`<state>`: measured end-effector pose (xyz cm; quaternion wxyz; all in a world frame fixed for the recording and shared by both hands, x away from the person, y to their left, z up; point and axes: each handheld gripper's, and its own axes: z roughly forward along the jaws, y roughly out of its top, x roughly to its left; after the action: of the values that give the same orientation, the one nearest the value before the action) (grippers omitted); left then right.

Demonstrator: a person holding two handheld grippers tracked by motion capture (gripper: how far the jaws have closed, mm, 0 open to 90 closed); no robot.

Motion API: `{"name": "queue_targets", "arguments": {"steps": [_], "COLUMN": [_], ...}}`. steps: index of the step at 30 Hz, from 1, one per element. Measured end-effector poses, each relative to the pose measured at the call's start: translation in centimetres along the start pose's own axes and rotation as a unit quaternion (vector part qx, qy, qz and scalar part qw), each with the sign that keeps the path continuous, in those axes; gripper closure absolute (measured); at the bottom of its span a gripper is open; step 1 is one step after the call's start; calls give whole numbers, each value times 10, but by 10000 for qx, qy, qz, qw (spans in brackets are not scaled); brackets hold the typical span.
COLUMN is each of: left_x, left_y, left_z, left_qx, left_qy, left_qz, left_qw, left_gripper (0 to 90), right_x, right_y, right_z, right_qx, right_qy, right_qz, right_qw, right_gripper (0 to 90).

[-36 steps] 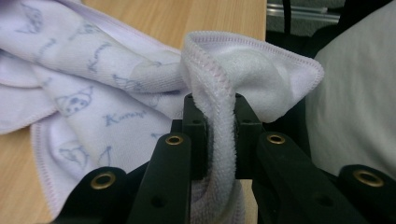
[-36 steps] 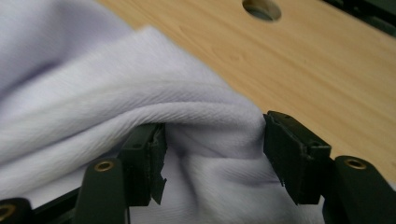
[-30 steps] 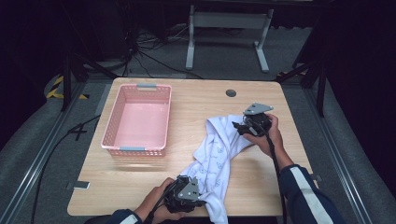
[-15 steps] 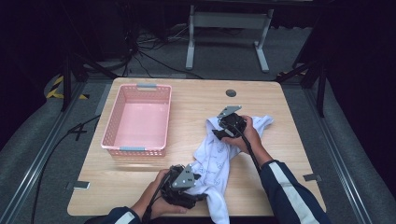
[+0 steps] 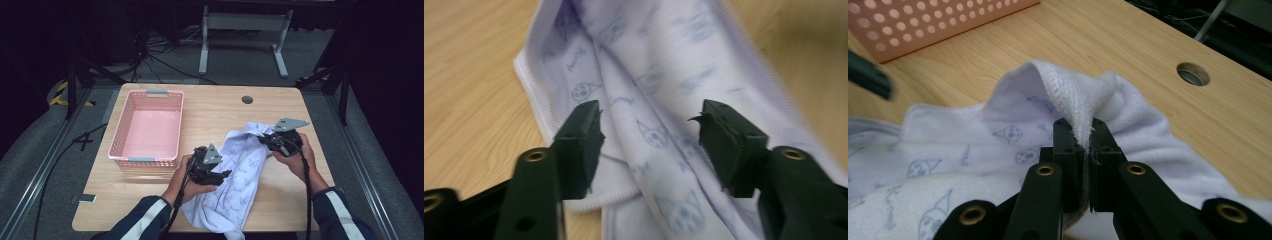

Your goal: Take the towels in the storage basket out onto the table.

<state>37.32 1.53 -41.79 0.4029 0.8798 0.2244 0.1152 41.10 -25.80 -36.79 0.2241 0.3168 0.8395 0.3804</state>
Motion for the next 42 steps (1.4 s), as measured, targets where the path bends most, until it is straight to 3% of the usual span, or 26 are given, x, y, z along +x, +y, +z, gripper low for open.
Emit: {"name": "queue_targets", "arguments": {"steps": [1,2,4,5,7,8,10,12,13,16,18,19,22,23,25,28,30,32,34,36,37,39,40,42], "left_x": [2,6,7,8,10,10,12,14,13,12,10,10,6,5,3,-2,-5,-6,-7,-6,-6,-7,-7,-6], "left_y": [2,3,4,3,1,1,-1,-2,-3,-3,-4,-4,-5,-6,-8,-15,-20,-26,-32,-37,-39,-45,-45,-47], "left_z": [10,21,33,37,44,44,47,47,48,48,47,45,35,31,22,8,1,-2,-4,-2,0,4,4,4], "left_qx": [155,212,370,489,581,581,661,663,625,650,549,503,498,507,528,523,627,649,865,909,951,1072,1072,1021], "left_qy": [96,22,119,244,250,250,472,458,542,544,428,401,376,342,240,-56,-90,-151,-104,-89,-65,-116,-116,-177], "left_qz": [9,-99,12,132,53,53,10,-41,-39,-48,-93,-45,109,117,199,287,341,331,329,293,280,267,267,200], "left_qw": [9998,9997,9992,9984,9980,9980,9967,9967,9966,9964,9975,9979,9980,9981,9981,9982,9974,9972,9956,9954,9951,9938,9938,9944], "left_gripper": [459,453,439,433,424,429,421,427,427,437,428,411,390,399,432,515,522,499,491,476,477,497,506,522], "right_x": [-1,-3,-8,-10,-20,-20,-34,-51,-51,-60,-61,-60,-55,-51,-43,-28,-17,-3,11,25,34,52,52,60], "right_y": [-3,-7,-16,-21,-33,-33,-49,-69,-69,-89,-99,-102,-99,-95,-87,-69,-56,-45,-36,-27,-23,-16,-16,-13], "right_z": [-6,-13,-25,-31,-42,-42,-52,-56,-56,-49,-39,-36,-31,-30,-32,-34,-32,-24,-10,7,18,42,42,57], "right_qx": [-31,-35,-39,-50,-55,-55,6,179,179,613,1026,1171,1348,1257,1016,638,398,275,234,319,351,590,590,853], "right_qy": [6,-58,-203,-308,-559,-559,-790,-950,-950,-908,-894,-952,-955,-976,-830,-712,-480,-174,178,417,667,896,896,1029], "right_qz": [59,93,182,217,358,358,664,1021,1021,1157,1180,1143,903,781,525,128,-121,-427,-665,-855,-1063,-1428,-1428,-1530], "right_qw": [10000,9999,9996,9993,9978,9978,9947,9901,9901,9872,9836,9819,9821,9842,9900,9953,9980,9986,9974,9950,9915,9839,9839,9791], "right_gripper": [850,851,851,851,853,853,854,852,852,846,827,756,620,504,490,449,431,422,411,387,391,375,375,370]}}
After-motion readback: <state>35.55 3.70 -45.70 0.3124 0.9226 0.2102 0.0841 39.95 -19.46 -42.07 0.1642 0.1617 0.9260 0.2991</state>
